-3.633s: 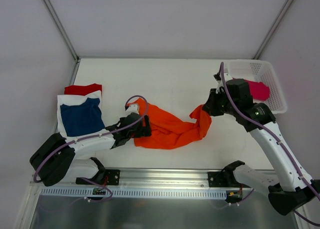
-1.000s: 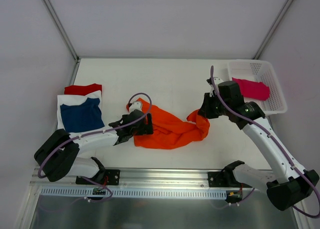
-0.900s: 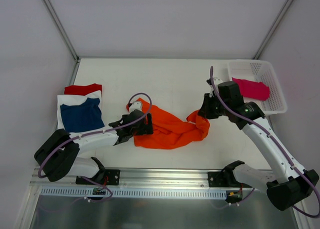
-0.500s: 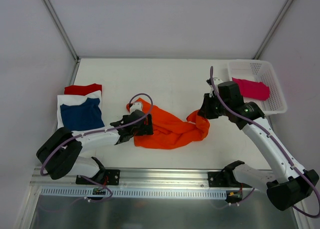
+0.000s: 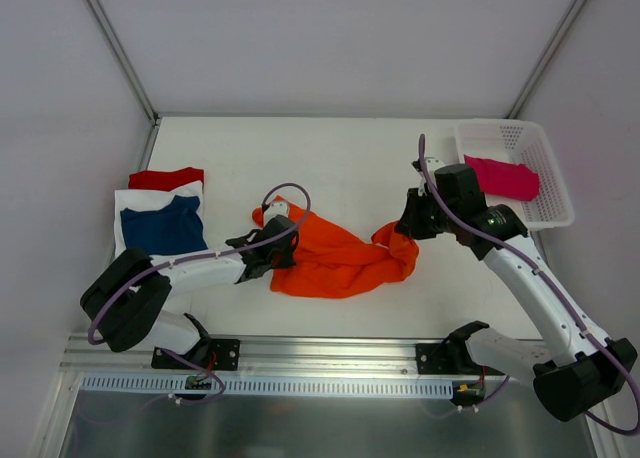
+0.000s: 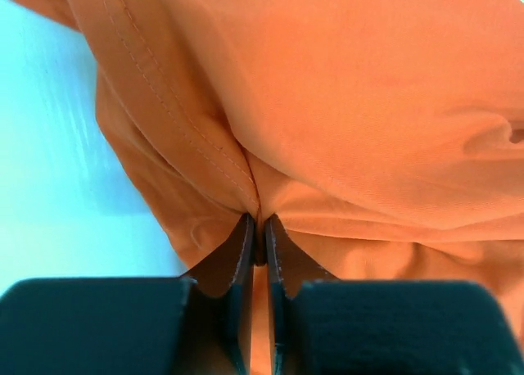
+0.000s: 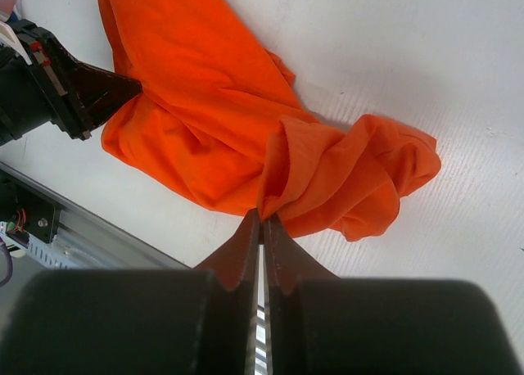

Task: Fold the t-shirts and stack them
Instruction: Flatten the tshirt out

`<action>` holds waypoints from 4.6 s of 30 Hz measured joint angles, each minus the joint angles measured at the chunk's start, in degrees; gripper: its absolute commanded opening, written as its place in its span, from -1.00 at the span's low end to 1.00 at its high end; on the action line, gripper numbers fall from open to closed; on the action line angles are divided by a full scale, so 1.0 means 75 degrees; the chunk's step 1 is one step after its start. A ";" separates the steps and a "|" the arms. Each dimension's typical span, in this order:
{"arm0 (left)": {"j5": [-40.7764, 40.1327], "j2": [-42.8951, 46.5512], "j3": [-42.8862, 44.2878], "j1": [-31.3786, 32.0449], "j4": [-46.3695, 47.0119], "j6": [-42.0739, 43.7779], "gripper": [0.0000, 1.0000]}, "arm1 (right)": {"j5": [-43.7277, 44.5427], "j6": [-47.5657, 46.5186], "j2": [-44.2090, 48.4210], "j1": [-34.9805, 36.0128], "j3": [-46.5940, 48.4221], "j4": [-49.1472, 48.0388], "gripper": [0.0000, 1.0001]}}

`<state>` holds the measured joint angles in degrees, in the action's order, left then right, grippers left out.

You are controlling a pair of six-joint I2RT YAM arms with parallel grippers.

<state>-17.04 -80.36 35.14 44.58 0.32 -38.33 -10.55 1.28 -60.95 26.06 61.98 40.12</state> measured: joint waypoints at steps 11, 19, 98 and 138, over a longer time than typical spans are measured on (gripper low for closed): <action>-0.0382 0.0087 0.0271 0.0003 -0.0647 0.0026 -1.00 | 0.0122 0.0009 0.0006 0.0000 -0.0041 -0.0061 -0.99; -0.0982 0.1105 0.0711 0.0012 -0.1513 0.0251 -1.00 | 0.1037 0.0137 0.0268 0.0000 -0.0516 -0.0152 -0.99; 0.0580 -0.1192 0.5922 -0.3281 -0.3063 0.2463 -1.00 | 0.1722 -0.0965 -0.2355 -0.1740 0.3590 -0.2495 -0.99; -0.0991 -0.5222 0.8466 -0.3850 -0.2022 0.2981 0.63 | 0.3346 -0.1198 -0.7178 -0.1574 0.5849 -0.2570 -0.68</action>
<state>-24.47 -119.52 98.63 15.70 -14.85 -15.97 14.55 -7.70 -114.78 14.26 105.84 20.84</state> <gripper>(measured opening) 0.980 0.629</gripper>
